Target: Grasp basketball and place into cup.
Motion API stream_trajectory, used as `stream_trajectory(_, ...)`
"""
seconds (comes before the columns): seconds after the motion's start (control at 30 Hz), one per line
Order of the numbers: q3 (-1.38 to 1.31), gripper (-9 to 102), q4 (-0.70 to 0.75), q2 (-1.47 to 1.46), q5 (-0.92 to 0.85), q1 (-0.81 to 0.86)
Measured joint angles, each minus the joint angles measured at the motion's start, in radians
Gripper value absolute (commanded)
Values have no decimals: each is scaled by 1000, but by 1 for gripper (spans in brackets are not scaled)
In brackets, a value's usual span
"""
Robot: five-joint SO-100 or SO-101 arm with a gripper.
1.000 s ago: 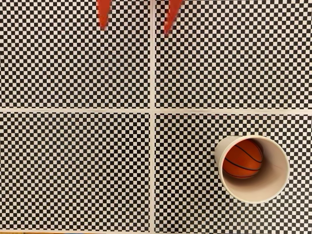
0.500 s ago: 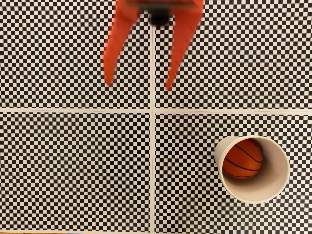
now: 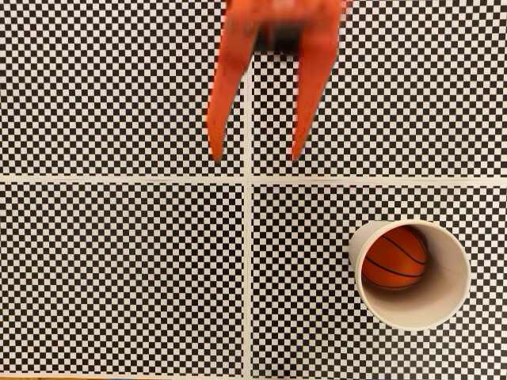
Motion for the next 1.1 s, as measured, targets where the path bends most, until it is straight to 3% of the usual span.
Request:
stream_trajectory(0.17,49,16,12,2,6,-2)
stream_trajectory(0.57,49,13,350,2,-71,29)
stream_trajectory(0.8,49,0,569,2,-109,46)
stream_trajectory(1.1,49,0,701,2,-115,80)
